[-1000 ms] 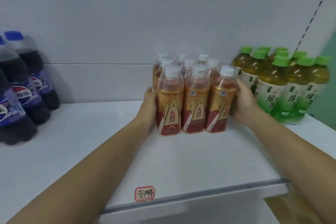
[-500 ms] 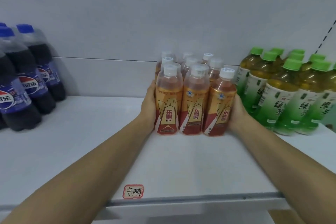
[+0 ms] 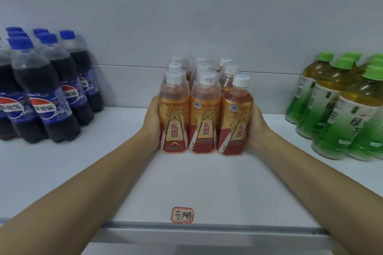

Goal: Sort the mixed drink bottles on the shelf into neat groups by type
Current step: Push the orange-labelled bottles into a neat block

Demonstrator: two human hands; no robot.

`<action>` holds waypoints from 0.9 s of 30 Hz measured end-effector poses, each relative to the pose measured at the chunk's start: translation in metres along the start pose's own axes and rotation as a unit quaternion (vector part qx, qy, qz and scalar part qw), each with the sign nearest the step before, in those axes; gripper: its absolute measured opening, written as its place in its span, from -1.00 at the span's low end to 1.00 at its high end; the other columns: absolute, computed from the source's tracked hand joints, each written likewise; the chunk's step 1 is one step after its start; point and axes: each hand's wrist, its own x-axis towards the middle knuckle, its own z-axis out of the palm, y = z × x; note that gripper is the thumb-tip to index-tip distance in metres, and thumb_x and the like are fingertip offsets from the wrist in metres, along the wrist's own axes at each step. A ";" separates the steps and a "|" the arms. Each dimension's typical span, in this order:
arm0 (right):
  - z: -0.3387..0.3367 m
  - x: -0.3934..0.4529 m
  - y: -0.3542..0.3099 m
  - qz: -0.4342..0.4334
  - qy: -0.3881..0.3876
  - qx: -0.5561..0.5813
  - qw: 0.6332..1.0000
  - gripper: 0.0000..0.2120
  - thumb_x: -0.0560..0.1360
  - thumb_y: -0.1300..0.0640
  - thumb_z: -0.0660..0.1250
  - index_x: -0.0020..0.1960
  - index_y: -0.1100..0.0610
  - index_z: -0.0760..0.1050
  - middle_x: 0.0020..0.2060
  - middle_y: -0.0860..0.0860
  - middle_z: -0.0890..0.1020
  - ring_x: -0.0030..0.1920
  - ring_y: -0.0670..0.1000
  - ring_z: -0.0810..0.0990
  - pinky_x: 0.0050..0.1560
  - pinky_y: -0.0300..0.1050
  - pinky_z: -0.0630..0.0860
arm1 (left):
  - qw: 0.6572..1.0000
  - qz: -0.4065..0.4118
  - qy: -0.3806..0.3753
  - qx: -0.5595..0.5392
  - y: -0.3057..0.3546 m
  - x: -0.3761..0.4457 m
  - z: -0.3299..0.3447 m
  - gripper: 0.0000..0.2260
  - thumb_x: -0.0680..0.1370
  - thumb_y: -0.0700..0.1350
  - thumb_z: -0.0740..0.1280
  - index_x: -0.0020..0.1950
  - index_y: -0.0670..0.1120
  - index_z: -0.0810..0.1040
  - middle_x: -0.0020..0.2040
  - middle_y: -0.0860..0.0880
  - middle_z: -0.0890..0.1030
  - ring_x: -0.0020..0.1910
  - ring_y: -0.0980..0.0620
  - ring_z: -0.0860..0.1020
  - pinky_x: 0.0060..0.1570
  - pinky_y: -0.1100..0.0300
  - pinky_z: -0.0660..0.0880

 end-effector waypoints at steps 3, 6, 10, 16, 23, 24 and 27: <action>0.012 0.013 0.013 -0.003 0.006 -0.006 1.000 -0.49 0.59 -0.27 0.21 0.10 0.10 0.73 0.18 0.20 0.69 0.20 0.24 0.67 0.16 0.17 0.58 | 1.000 0.013 0.007 -0.009 0.010 0.000 -0.018 -0.52 0.61 0.22 0.16 -0.13 0.00 0.79 -0.05 -0.11 0.75 -0.08 -0.07 0.74 -0.18 0.07 0.66; 0.017 0.018 0.019 -0.002 0.018 -0.001 1.000 -0.49 0.57 -0.28 0.22 0.10 0.09 0.73 0.19 0.21 0.68 0.21 0.24 0.67 0.18 0.19 0.57 | 1.000 0.020 0.010 0.008 0.014 0.000 -0.029 -0.55 0.59 0.23 0.19 -0.13 0.02 0.79 -0.03 -0.11 0.75 -0.05 -0.08 0.73 -0.13 0.05 0.66; 0.016 0.021 0.021 -0.030 0.037 0.013 0.999 -0.47 0.60 -0.29 0.17 0.16 0.08 0.71 0.23 0.21 0.66 0.26 0.25 0.63 0.29 0.22 0.52 | 1.000 0.010 0.009 0.021 0.012 0.002 -0.033 -0.57 0.54 0.25 0.22 -0.12 0.03 0.79 -0.01 -0.11 0.75 -0.02 -0.09 0.73 -0.08 0.03 0.67; 0.021 0.020 0.026 -0.065 0.054 0.032 0.996 -0.40 0.65 -0.31 0.05 0.18 0.07 0.70 0.22 0.19 0.67 0.26 0.21 0.64 0.22 0.15 0.59 | 0.999 0.002 0.022 0.024 0.012 0.009 -0.043 -0.57 0.62 0.16 0.21 -0.19 0.02 0.78 -0.11 -0.07 0.76 -0.11 -0.05 0.74 -0.18 0.08 0.66; 0.020 0.021 0.028 -0.092 0.087 0.024 0.992 -0.32 0.64 -0.34 -0.01 0.00 0.04 0.77 0.09 0.15 0.73 0.10 0.14 0.72 0.03 0.02 0.65 | 1.000 0.013 0.015 0.003 0.012 0.010 -0.041 -0.59 0.60 0.20 0.23 -0.10 0.00 0.78 -0.02 -0.11 0.75 -0.03 -0.09 0.73 -0.12 0.03 0.66; 0.020 0.021 0.028 -0.095 0.090 0.023 0.991 -0.31 0.64 -0.34 -0.02 0.00 0.04 0.77 0.10 0.15 0.73 0.11 0.14 0.72 0.04 0.02 0.64 | 1.000 0.019 0.009 -0.004 0.013 0.008 -0.039 -0.60 0.57 0.21 0.25 -0.09 0.00 0.79 -0.01 -0.11 0.75 -0.02 -0.09 0.73 -0.12 0.03 0.66; 0.022 0.015 0.027 -0.103 0.089 0.011 0.991 -0.30 0.65 -0.35 -0.06 0.07 0.03 0.76 0.16 0.15 0.71 0.17 0.14 0.70 0.05 0.03 0.66 | 1.000 0.030 0.001 -0.007 0.016 0.003 -0.032 -0.56 0.58 0.24 0.22 -0.07 0.01 0.79 -0.01 -0.10 0.75 -0.02 -0.08 0.73 -0.14 0.04 0.66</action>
